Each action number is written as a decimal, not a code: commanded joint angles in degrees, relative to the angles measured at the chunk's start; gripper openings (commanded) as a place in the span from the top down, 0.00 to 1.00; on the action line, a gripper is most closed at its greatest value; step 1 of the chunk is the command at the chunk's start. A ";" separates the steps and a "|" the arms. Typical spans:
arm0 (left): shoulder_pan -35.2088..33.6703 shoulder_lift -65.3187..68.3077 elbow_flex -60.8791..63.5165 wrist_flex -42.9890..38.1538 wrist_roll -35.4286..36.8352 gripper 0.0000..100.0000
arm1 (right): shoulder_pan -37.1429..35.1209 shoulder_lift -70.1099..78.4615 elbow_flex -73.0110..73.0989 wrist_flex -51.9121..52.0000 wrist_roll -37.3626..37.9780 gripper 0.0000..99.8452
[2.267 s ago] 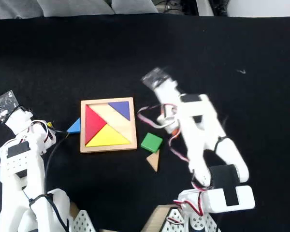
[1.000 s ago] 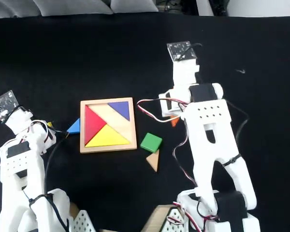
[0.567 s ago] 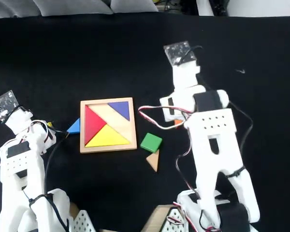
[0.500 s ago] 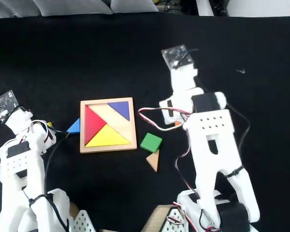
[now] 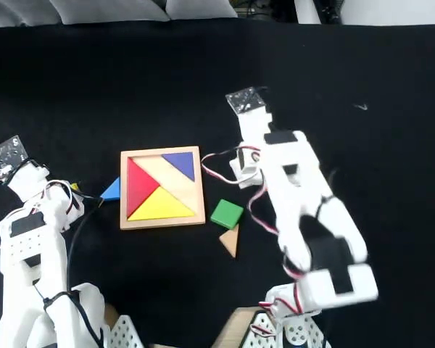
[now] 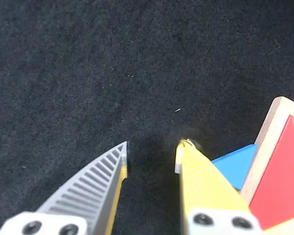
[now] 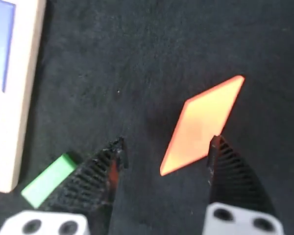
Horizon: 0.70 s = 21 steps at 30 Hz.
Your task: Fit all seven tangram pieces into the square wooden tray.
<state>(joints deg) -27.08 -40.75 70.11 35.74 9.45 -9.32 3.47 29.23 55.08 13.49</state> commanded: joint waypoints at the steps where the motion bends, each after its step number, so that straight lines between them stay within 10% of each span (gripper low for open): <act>1: -0.22 -0.70 -0.22 -0.53 -0.18 0.83 | -0.44 3.65 -5.14 -1.05 0.35 0.74; 21: -0.04 -0.53 -0.22 -0.53 -0.18 0.83 | 7.82 10.33 -9.19 -1.76 2.90 0.79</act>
<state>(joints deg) -27.08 -40.75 70.11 35.74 9.45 -2.73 14.20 22.55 53.93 15.96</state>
